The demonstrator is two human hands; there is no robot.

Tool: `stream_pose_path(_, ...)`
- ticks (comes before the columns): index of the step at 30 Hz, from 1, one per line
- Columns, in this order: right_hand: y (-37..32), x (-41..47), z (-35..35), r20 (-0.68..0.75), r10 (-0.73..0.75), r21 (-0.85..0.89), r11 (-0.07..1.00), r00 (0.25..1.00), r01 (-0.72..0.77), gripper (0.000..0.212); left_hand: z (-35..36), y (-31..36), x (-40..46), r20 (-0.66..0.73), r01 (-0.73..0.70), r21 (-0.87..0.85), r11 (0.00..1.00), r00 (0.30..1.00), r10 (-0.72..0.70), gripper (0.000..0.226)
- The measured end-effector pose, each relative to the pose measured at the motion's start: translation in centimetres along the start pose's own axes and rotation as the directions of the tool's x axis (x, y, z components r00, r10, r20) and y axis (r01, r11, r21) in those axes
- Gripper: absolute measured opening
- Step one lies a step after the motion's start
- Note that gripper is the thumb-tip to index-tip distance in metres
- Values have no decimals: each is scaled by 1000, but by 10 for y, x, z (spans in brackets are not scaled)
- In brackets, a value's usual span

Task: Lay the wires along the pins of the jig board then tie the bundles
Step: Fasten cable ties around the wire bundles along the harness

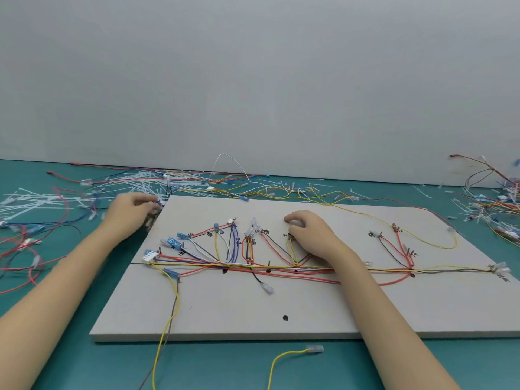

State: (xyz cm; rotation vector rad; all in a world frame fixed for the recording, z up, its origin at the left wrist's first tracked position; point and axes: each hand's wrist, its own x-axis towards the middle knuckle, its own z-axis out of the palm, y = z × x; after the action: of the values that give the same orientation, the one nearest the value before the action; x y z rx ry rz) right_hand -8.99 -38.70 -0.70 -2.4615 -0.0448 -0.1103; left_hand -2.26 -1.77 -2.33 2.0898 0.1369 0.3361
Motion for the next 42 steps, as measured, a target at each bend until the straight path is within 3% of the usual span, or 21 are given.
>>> stream_pose_path(1,0,0,0,-2,-1,1,1000,1000,1,35,-4,-1,1,-22,19,-59,998,1000,-20,26)
stream_pose_path(2,0,0,0,-2,-1,1,1000,1000,1,35,-9,-1,1,-85,7,15,1000,996,-5,28)
stream_pose_path(5,1,-1,0,-1,2,7,1000,1000,-2,34,-21,-7,1,-220,9,474,881,969,109,33)
stream_pose_path(7,1,-1,0,-3,3,9,1000,1000,-3,33,-21,-13,3,-160,-46,558,829,974,161,31)
stream_pose_path(9,1,-1,1,-7,3,9,1000,1000,-3,33,-14,-15,4,-68,-158,532,832,971,228,24)
stream_pose_path(12,2,-1,2,-12,2,2,1000,1000,-2,33,-1,-9,4,-98,-192,463,865,959,265,18)
stream_pose_path(15,3,0,3,-18,-1,-13,1000,1000,1,34,10,-3,10,-126,-104,428,898,977,173,19)
stream_pose_path(17,3,0,3,-19,0,-28,1000,1000,-1,34,16,4,16,-122,-10,428,904,990,69,33)
stream_pose_path(21,3,-2,3,-14,-4,-57,998,1000,3,35,23,16,26,-134,142,479,866,987,-88,39)
stream_pose_path(24,3,-3,4,-16,-12,-66,998,1000,11,35,23,24,34,-66,178,532,828,983,-169,25)
stream_pose_path(27,2,-3,4,-24,-22,-75,997,999,20,36,23,28,39,-20,196,576,793,974,-226,35)
stream_pose_path(34,1,-4,3,-18,-21,-74,997,1000,20,36,26,31,41,-71,187,624,759,980,-183,31)
stream_pose_path(40,0,-6,3,-18,-25,-72,997,1000,23,36,31,28,36,-49,90,683,725,996,-77,6)
stream_pose_path(42,1,-6,3,-17,-27,-76,997,999,25,36,32,29,34,-45,71,726,684,997,-57,8)
